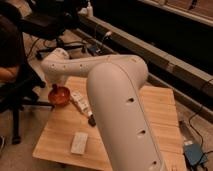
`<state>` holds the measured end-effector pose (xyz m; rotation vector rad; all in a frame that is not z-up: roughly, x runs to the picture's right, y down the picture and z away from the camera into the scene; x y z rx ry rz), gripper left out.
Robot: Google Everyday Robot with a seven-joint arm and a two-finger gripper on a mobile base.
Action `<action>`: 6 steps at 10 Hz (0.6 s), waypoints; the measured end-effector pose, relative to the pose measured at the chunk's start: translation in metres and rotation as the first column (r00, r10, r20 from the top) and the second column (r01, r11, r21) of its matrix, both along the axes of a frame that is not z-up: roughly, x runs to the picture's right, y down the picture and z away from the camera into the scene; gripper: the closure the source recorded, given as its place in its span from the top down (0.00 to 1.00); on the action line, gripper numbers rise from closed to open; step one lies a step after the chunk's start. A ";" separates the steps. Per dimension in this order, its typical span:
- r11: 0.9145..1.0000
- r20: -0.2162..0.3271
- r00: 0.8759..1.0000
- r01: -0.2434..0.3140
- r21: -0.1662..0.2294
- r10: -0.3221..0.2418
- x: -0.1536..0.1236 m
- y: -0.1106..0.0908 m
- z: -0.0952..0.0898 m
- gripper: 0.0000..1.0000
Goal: Place the pepper in the ceramic bowl
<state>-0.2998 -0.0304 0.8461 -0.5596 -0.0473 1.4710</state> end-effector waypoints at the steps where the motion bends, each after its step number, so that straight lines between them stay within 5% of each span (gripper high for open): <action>1: 1.000 0.000 1.000 0.000 0.000 0.000 0.000 0.000 0.000 0.07; 4: 1.000 0.000 1.000 0.000 0.000 0.000 0.000 0.000 0.000 0.10; 6: 1.000 0.000 1.000 0.000 -0.001 0.000 0.000 0.000 0.000 0.26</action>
